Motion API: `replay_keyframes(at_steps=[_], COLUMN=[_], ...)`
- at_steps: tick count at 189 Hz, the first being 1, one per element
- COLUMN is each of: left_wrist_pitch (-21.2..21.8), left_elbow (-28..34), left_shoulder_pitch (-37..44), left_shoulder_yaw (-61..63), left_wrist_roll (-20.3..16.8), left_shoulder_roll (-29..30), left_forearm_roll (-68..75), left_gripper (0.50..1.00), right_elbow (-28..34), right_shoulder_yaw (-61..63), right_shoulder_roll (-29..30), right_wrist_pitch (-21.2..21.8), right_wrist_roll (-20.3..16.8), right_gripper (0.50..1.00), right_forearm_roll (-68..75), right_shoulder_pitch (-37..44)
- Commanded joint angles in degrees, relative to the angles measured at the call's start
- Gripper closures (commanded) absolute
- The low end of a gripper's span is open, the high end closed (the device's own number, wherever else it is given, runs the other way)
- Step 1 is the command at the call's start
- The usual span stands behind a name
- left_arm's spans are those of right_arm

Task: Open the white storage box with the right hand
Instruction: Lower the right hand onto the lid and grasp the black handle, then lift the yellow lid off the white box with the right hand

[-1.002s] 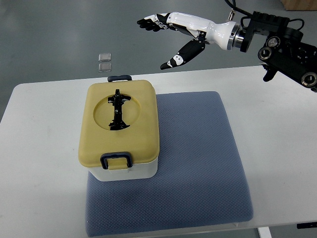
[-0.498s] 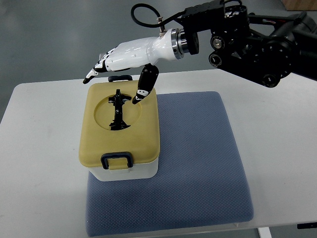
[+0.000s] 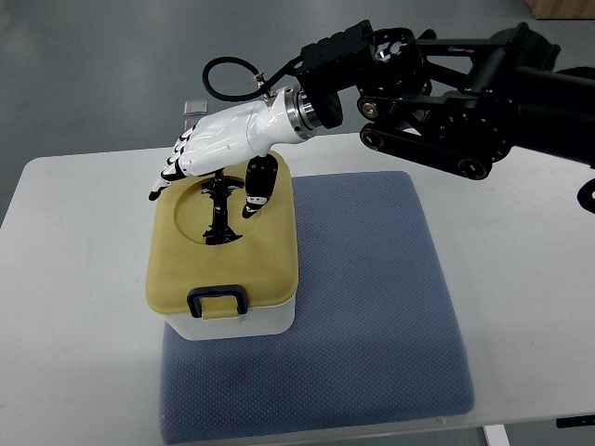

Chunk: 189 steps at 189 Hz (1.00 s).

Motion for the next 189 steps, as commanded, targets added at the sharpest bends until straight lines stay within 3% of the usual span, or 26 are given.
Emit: replay_keyframes(at_steps=[1,63,92,106,117,144,166,189], left_wrist_pitch=[-0.01,-0.01,-0.01,-0.01,-0.01,-0.01,-0.01,-0.01], left_elbow=[0.00,0.00,0.00,0.00,0.00,0.00,0.00,0.00], left_shoulder_pitch=[0.00,0.00,0.00,0.00,0.00,0.00,0.00,0.00], left_shoulder_yaw=[0.00,0.00,0.00,0.00,0.00,0.00,0.00,0.00], left_wrist_roll=[0.00,0.00,0.00,0.00,0.00,0.00,0.00,0.00], left_shoulder_roll=[0.00,0.00,0.00,0.00,0.00,0.00,0.00,0.00], left_forearm_roll=[0.00,0.00,0.00,0.00,0.00,0.00,0.00,0.00], left_gripper=[0.500,0.500,0.500,0.500,0.500,0.500,0.500,0.500], right_elbow=[-0.51,-2.01,-2.09,-2.09,-2.18,-2.18,-2.18,-2.09], right_shoulder_yaw=[-0.37,-0.63,-0.72,-0.72,-0.80,-0.81,-0.63,-0.46], right_shoulder_roll=[0.09,0.26,0.35,0.35,0.35,0.26,0.00,-0.26], right_wrist_pitch=[-0.10,-3.00,-3.44,-3.44,-3.44,-3.44,-3.62,-5.29], right_wrist_roll=[-0.01,-0.62,-0.62,-0.62,-0.62,-0.54,-0.27,0.17], right_gripper=[0.568,0.595,0.732,0.844,0.883,0.926,1.000,1.000], right_forearm_roll=[-0.69,-0.69,-0.69,-0.69,-0.69,-0.69,-0.61,-0.26], right_shoulder_pitch=[-0.09,-1.59,-1.68,-2.20,-2.29,-2.99,-2.99,-2.82])
